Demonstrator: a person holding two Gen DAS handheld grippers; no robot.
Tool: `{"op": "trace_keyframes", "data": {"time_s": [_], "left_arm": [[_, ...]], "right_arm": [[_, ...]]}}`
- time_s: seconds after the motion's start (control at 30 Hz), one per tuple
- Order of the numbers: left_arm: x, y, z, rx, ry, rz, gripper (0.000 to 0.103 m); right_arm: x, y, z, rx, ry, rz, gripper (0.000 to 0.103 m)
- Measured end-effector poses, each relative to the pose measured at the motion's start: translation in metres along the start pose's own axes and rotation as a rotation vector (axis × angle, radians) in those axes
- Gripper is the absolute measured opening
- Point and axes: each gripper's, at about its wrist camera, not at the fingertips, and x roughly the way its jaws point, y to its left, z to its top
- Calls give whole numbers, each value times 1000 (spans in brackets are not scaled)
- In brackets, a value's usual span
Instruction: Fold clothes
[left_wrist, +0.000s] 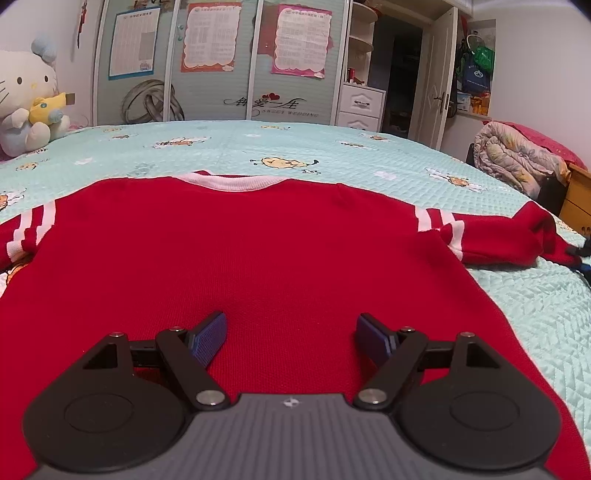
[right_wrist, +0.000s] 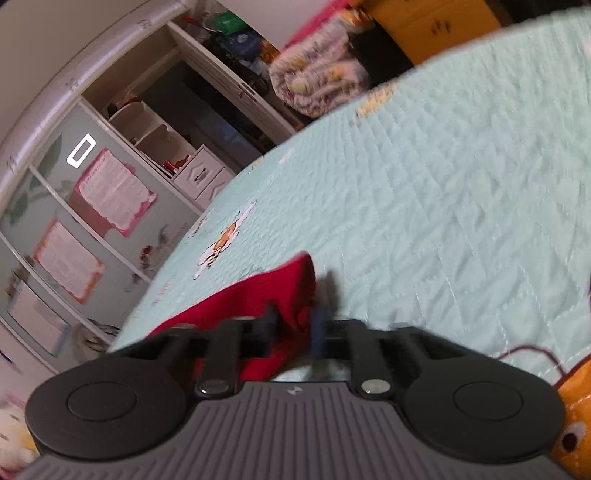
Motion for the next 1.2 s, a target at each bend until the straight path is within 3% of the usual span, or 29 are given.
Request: {"op": "trace_keyframes", "data": {"time_s": [0.17, 0.37, 0.47, 0.53, 0.63, 0.87, 0.93, 1.0, 1.1, 1.2], "left_arm": [[1, 0, 0, -1, -1, 2, 81], [1, -1, 0, 6, 1, 10, 81], [2, -1, 0, 10, 2, 14, 81], [2, -3, 1, 16, 5, 18, 81], [3, -4, 1, 25, 9, 24, 81], [4, -7, 1, 42, 15, 37, 82], [4, -7, 1, 45, 16, 39, 82], [4, -7, 2, 46, 17, 40, 82], [4, -7, 2, 46, 16, 40, 82], [4, -7, 1, 45, 16, 39, 82]], "right_arm": [[-17, 5, -4, -22, -25, 46, 11], [-80, 16, -5, 28, -40, 210, 10], [-132, 20, 4, 58, -97, 311, 10], [-161, 16, 14, 105, -111, 351, 10], [-195, 6, 28, 132, -120, 361, 0], [-192, -17, 30, -31, -19, 116, 4], [-180, -31, 21, 27, 31, 89, 18], [-168, -44, 12, 100, 79, 51, 40], [-158, -49, 1, 82, 49, -39, 41], [-143, -54, 5, 101, 18, -41, 44]]}}
